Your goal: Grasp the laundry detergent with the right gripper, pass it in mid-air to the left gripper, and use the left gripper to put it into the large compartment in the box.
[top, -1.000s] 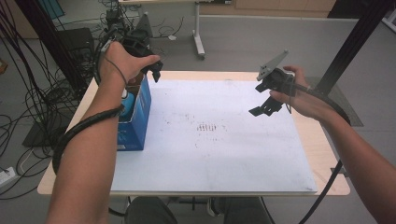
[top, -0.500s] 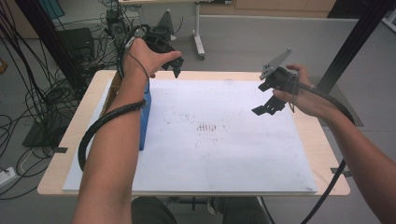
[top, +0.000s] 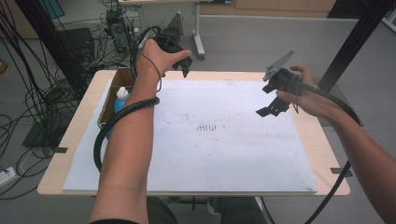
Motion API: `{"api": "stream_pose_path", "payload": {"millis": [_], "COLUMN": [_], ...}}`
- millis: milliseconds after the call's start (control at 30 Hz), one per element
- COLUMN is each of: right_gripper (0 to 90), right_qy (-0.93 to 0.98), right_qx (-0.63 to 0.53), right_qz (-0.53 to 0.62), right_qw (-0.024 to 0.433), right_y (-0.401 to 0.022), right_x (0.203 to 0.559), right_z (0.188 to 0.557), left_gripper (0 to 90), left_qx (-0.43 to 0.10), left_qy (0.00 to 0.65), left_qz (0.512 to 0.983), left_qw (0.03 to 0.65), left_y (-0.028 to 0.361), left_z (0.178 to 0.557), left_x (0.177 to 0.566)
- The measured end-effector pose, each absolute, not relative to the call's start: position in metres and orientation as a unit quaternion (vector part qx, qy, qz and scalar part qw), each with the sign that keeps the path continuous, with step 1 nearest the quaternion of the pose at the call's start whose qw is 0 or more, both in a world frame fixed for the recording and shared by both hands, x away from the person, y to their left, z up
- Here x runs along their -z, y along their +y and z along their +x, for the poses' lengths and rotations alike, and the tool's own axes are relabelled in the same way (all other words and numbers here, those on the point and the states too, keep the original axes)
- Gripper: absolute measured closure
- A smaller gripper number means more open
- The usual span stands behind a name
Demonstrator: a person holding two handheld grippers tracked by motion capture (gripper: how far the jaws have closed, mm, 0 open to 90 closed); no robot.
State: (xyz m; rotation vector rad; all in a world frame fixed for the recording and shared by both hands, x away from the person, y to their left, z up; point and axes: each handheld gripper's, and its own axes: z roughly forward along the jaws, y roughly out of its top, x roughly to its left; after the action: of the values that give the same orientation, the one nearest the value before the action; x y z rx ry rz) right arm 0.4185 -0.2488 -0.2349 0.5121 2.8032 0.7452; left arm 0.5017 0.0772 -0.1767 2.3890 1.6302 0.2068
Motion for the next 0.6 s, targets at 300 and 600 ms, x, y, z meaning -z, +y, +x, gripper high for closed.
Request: {"api": "stream_pose_path", "payload": {"millis": [300, 600], "right_gripper": [5.6, 5.7], "right_qy": [0.949, 0.95], "right_qx": [-0.247, -0.244], "right_qz": [0.171, 0.171], "right_qw": [0.094, 0.091], "right_y": [-0.2492, -0.2492], "right_x": [0.235, 0.236], "right_z": [0.4199, 0.4224], "left_gripper": [12.0, 12.0], "left_qx": [-0.069, -0.067], "left_qy": [0.558, 0.559], "left_qz": [0.818, 0.818], "left_qw": [0.119, 0.12], "left_y": [0.0747, 0.074], "left_z": [0.5082, 0.5116], "left_x": [0.183, 0.1872]}}
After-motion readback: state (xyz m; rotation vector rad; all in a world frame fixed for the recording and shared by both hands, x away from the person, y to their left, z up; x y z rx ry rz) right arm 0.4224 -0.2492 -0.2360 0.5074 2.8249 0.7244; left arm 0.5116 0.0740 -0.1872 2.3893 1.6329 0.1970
